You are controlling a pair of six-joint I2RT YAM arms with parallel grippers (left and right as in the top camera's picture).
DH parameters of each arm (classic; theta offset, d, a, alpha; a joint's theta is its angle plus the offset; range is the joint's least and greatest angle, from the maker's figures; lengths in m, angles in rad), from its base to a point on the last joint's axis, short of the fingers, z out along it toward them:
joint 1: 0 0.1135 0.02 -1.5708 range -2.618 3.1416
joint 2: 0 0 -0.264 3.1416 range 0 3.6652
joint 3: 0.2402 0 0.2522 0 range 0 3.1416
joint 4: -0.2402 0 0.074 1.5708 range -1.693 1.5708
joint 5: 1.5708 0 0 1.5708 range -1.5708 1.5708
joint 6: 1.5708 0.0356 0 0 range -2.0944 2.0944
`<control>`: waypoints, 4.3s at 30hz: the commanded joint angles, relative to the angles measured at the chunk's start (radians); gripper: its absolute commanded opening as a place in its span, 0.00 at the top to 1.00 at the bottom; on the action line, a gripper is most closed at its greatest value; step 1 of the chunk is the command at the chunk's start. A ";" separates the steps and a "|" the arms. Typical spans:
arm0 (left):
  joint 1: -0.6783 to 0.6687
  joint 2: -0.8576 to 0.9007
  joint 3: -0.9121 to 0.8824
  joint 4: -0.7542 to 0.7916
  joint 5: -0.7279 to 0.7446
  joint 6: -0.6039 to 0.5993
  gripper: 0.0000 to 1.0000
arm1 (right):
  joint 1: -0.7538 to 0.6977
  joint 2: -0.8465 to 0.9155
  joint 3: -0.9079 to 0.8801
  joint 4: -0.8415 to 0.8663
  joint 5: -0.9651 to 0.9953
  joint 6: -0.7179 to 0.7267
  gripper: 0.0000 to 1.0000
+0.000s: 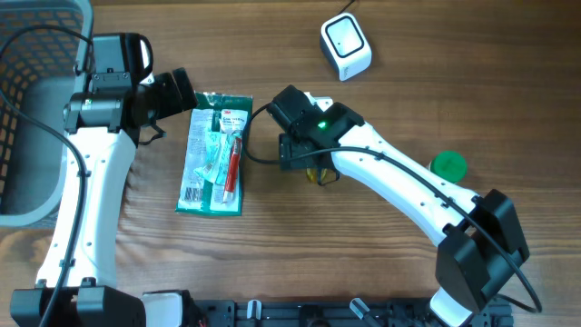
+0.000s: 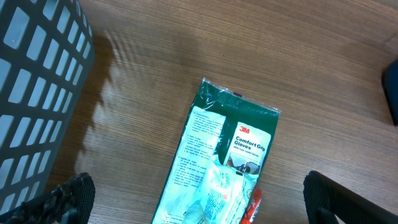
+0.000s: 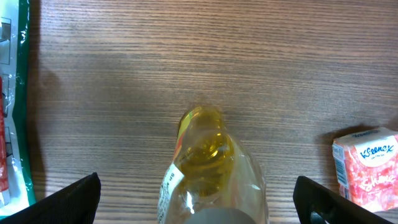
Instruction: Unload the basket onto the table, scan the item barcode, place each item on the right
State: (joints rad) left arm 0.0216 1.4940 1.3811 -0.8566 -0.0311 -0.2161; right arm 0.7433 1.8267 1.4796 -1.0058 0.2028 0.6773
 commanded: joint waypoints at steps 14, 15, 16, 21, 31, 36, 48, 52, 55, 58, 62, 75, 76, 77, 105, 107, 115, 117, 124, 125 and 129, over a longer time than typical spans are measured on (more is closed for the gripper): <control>0.004 -0.007 0.014 0.003 0.005 -0.009 0.00 | -0.085 -0.219 0.124 -0.083 -0.080 -0.072 0.00; 0.004 -0.007 0.014 0.003 0.005 -0.009 0.00 | -0.084 -0.214 0.119 -0.089 -0.092 -0.072 0.00; 0.004 -0.007 0.014 0.003 0.004 -0.009 0.00 | -0.084 -0.210 0.113 -0.090 -0.102 -0.072 0.00; 0.004 -0.007 0.014 0.003 0.004 -0.009 0.00 | -0.084 -0.168 0.048 -0.067 -0.134 -0.043 0.00; 0.004 -0.007 0.014 0.003 0.004 -0.009 0.00 | -0.080 -0.066 -0.044 0.028 -0.138 -0.038 0.00; 0.004 -0.007 0.014 0.003 0.004 -0.009 0.00 | -0.080 -0.048 -0.048 0.045 -0.138 -0.039 0.01; 0.004 -0.007 0.014 0.003 0.004 -0.009 0.00 | -0.080 -0.048 -0.069 0.022 -0.156 0.001 0.26; 0.004 -0.007 0.014 0.003 0.005 -0.009 0.00 | -0.080 -0.048 -0.083 0.030 -0.156 0.011 0.26; 0.004 -0.007 0.014 0.003 0.005 -0.009 0.00 | -0.080 -0.048 -0.083 0.042 -0.156 0.010 0.27; 0.004 -0.007 0.014 0.003 0.005 -0.009 0.00 | -0.080 -0.048 -0.083 0.045 -0.156 0.011 0.33; 0.004 -0.007 0.014 0.003 0.005 -0.009 0.00 | -0.080 -0.048 -0.083 0.039 -0.156 0.010 0.42; 0.004 -0.007 0.014 0.003 0.005 -0.009 0.00 | -0.080 -0.048 -0.088 0.028 -0.156 0.031 0.36; 0.004 -0.007 0.014 0.003 0.004 -0.009 0.00 | -0.080 -0.048 -0.088 0.027 -0.156 0.031 0.36; 0.004 -0.007 0.014 0.003 0.004 -0.009 0.00 | -0.080 -0.048 -0.088 0.026 -0.156 0.031 0.36; 0.004 -0.007 0.014 0.003 0.004 -0.009 0.00 | -0.510 -0.267 -0.087 0.013 -1.077 -0.496 0.58; 0.004 -0.007 0.014 0.003 0.004 -0.009 0.00 | -0.553 -0.267 -0.087 -0.008 -1.197 -0.578 0.58; 0.004 -0.007 0.014 0.003 0.004 -0.009 0.00 | -0.627 -0.267 -0.087 -0.154 -1.439 -0.832 0.60; 0.004 -0.007 0.014 0.003 0.004 -0.009 0.00 | -0.625 -0.267 -0.091 -0.188 -1.439 -0.870 0.60; 0.004 -0.007 0.014 0.003 0.005 -0.009 0.00 | -0.625 -0.267 -0.179 -0.199 -1.445 -0.912 0.61; 0.004 -0.007 0.014 0.003 0.004 -0.008 0.00 | -0.625 -0.267 -0.198 -0.193 -1.454 -0.921 0.60; 0.004 -0.007 0.014 0.003 0.005 -0.009 0.00 | -0.625 -0.266 -0.279 -0.124 -1.558 -0.908 0.60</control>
State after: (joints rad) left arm 0.0216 1.4940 1.3811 -0.8566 -0.0311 -0.2161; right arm 0.1188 1.5780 1.2465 -1.1591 -1.2007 -0.2024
